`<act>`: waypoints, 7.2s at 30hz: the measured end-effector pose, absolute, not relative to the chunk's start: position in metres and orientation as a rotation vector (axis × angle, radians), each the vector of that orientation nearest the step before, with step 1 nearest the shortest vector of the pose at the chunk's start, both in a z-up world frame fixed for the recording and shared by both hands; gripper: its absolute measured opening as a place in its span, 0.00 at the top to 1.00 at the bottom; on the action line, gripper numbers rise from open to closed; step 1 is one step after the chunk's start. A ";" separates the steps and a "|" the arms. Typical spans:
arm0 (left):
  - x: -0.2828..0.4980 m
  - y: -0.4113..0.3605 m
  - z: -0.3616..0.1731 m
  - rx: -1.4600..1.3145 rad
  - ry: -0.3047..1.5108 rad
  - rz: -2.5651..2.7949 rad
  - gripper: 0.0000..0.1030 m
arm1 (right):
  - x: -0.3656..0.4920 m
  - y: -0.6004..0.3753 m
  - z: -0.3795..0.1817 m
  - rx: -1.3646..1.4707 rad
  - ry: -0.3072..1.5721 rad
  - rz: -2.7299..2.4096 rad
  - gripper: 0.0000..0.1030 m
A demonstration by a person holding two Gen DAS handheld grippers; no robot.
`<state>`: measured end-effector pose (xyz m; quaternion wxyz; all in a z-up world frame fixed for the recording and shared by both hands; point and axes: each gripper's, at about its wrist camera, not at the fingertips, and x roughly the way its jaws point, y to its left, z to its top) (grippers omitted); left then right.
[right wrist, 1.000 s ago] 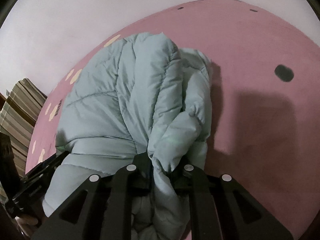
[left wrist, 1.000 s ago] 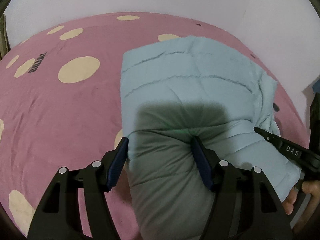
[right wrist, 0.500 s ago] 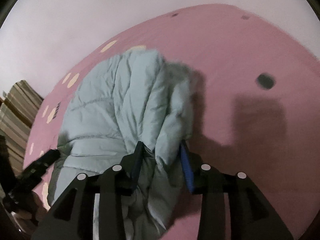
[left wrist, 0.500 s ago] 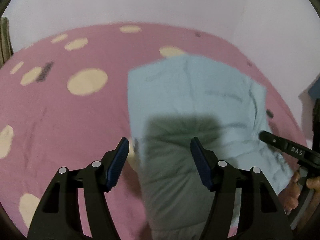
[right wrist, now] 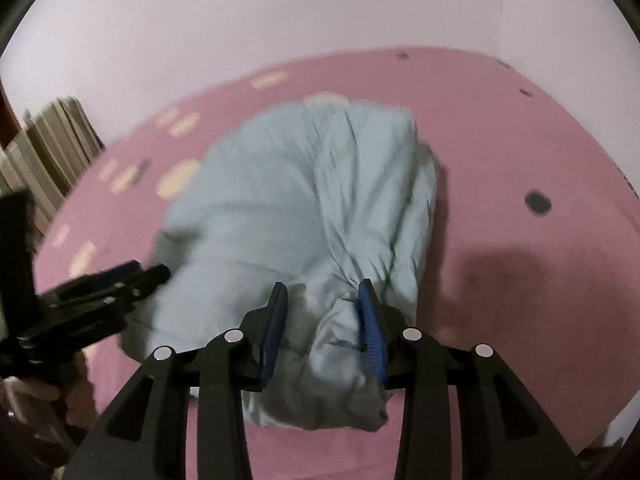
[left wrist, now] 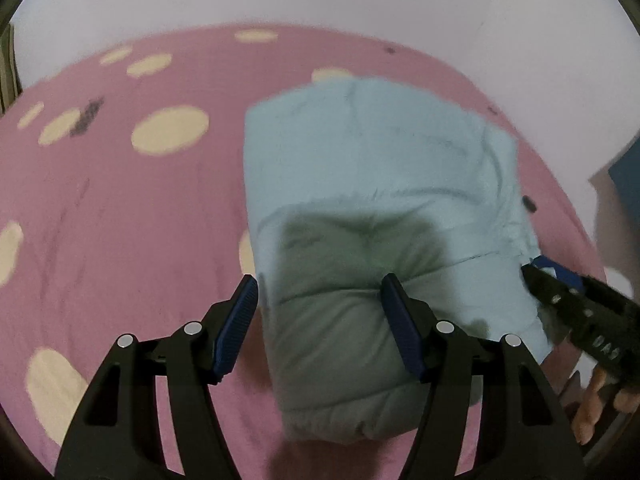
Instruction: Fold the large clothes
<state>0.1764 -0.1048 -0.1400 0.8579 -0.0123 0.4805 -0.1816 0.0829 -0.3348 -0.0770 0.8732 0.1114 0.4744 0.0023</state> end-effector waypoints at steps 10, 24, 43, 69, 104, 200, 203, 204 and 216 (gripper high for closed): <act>0.195 -0.112 -0.184 -0.038 1.057 -0.398 0.35 | 0.085 -0.345 -0.135 0.280 1.002 -0.023 0.63; 0.196 -0.115 -0.085 0.013 0.827 -0.366 0.40 | 0.096 -0.342 -0.038 0.195 0.809 -0.069 0.61; 0.280 -0.151 -0.166 0.031 0.961 -0.214 0.28 | 0.182 -0.351 -0.125 0.226 0.923 -0.155 0.60; 0.298 -0.156 -0.193 0.023 1.017 -0.222 0.23 | 0.199 -0.356 -0.153 0.241 0.953 -0.166 0.60; 0.262 -0.076 -0.194 -0.621 1.080 -0.353 0.09 | 0.124 -0.397 -0.158 0.744 0.880 -0.051 0.27; 0.275 0.083 -0.171 -0.524 0.921 -0.210 0.57 | 0.241 -0.253 -0.163 0.796 0.954 0.371 0.74; 0.274 0.080 -0.173 -0.499 0.916 -0.196 0.57 | 0.242 -0.253 -0.171 0.802 0.967 0.362 0.74; 0.273 0.080 -0.174 -0.489 0.915 -0.195 0.56 | 0.242 -0.253 -0.173 0.802 0.969 0.361 0.74; 0.268 0.079 -0.175 -0.472 0.922 -0.156 0.41 | 0.237 -0.258 -0.172 0.814 0.970 0.321 0.54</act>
